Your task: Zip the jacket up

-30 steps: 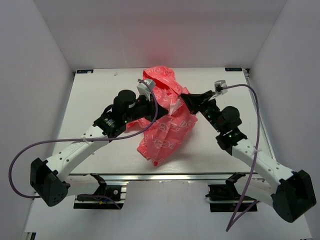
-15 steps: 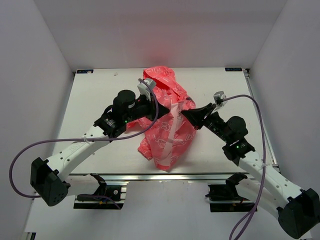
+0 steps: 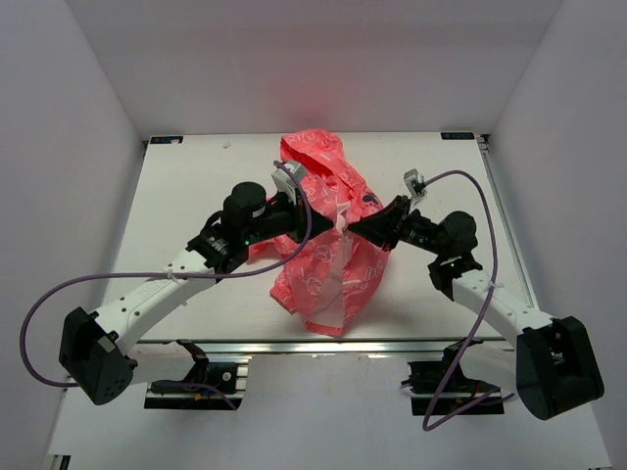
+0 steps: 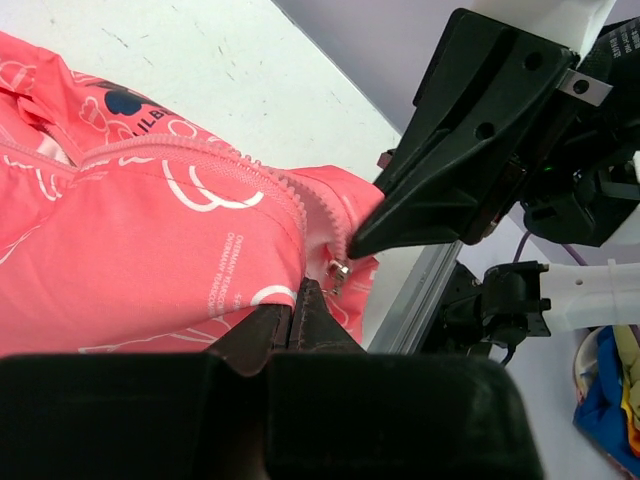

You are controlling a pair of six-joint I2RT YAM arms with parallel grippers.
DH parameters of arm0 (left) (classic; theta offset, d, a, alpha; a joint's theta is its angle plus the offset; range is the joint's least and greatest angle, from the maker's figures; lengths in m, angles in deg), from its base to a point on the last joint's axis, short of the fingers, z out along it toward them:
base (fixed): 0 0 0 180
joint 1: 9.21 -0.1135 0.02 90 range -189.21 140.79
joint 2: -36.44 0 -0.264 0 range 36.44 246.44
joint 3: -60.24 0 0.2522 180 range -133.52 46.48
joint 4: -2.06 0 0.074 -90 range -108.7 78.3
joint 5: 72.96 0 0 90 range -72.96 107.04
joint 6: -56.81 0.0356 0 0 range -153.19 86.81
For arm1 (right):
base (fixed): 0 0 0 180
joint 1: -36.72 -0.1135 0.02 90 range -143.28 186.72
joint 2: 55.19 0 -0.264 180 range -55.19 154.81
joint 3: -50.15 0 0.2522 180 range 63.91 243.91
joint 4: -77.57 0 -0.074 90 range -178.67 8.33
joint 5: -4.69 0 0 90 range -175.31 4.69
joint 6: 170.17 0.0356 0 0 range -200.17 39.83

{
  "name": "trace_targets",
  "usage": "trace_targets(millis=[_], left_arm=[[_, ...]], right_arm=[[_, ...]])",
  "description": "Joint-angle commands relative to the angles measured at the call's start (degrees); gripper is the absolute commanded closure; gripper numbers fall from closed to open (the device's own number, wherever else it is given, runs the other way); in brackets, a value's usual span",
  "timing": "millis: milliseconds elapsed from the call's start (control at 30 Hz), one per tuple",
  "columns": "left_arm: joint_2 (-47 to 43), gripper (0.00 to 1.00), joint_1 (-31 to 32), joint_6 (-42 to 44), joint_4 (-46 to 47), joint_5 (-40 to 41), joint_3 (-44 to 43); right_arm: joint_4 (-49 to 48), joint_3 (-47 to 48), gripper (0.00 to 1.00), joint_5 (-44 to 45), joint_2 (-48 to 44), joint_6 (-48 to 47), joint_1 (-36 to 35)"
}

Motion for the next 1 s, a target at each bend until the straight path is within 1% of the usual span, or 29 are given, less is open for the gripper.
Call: trace_targets(millis=[0,167,300,533,667,967], left_arm=[[-2.08,1.00,-0.17,-0.90,1.95,-1.52,0.65],[-0.94,1.00,-0.17,-2.75,5.37,-3.10,1.35],[-1.20,1.00,-0.17,-4.33,8.45,-6.00,2.32],[-1.91,1.00,-0.26,-5.56,11.36,-9.08,3.64],[-2.17,1.00,-0.26,-6.35,11.88,-9.52,4.16],[-2.26,1.00,-0.26,-8.11,12.59,-8.82,4.60]], right_arm=[[-10.65,1.34,1.00,-5.74,0.18,3.74,0.38],[-10.48,1.25,1.00,-5.83,0.00,4.18,0.99],[-11.62,1.16,1.00,-5.30,1.05,5.59,1.17],[-17.77,1.25,1.00,-5.91,4.04,10.07,1.35],[-19.88,1.25,1.00,-6.70,4.93,11.04,1.43],[-19.27,0.47,1.00,-7.23,4.31,10.42,1.35]])
